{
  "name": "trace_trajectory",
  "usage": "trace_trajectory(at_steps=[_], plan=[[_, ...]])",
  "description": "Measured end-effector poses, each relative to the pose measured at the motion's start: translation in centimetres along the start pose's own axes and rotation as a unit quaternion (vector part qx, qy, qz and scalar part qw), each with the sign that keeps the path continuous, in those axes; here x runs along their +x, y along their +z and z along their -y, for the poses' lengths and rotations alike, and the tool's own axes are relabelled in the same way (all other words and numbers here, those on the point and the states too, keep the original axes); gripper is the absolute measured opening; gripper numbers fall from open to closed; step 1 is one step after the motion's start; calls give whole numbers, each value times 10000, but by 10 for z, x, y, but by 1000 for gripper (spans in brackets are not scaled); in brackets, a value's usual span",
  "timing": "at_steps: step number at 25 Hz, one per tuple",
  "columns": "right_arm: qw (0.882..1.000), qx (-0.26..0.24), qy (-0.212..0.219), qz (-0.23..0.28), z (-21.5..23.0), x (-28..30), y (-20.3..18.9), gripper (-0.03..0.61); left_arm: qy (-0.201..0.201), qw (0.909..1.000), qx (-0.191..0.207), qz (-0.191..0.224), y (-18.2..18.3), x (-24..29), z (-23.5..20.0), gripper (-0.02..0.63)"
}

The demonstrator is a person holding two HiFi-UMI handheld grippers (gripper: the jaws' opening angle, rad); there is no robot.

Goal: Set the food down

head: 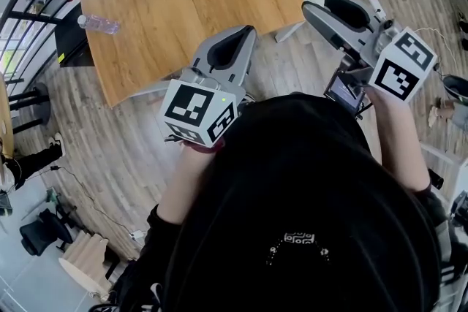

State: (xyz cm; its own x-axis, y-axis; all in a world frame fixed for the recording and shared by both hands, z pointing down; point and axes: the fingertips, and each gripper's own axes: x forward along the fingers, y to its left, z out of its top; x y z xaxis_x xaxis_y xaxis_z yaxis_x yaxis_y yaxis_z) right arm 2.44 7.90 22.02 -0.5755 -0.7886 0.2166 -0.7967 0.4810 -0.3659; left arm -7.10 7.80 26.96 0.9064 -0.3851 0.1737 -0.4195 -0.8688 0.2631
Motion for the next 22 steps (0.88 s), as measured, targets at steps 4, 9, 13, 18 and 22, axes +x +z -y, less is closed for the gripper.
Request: trace_trajectory(at_steps=[4, 9, 13, 18, 22], plan=[[10000, -43, 10, -64, 0, 2, -4, 175, -13, 10000, -62, 57, -4, 5, 1, 0], [9999, -70, 52, -147, -5, 3, -3, 175, -40, 9999, -123, 88, -2, 6, 3, 0], [9999, -42, 60, -141, -2, 2, -1, 175, 39, 9999, -135, 96, -1, 5, 0, 0], [9997, 37, 175, -147, 13, 4, 1, 175, 174, 9997, -162, 15, -5, 12, -2, 0], [9991, 34, 382, -156, 21, 17, -1, 175, 358, 9993, -145, 15, -8, 16, -12, 0]])
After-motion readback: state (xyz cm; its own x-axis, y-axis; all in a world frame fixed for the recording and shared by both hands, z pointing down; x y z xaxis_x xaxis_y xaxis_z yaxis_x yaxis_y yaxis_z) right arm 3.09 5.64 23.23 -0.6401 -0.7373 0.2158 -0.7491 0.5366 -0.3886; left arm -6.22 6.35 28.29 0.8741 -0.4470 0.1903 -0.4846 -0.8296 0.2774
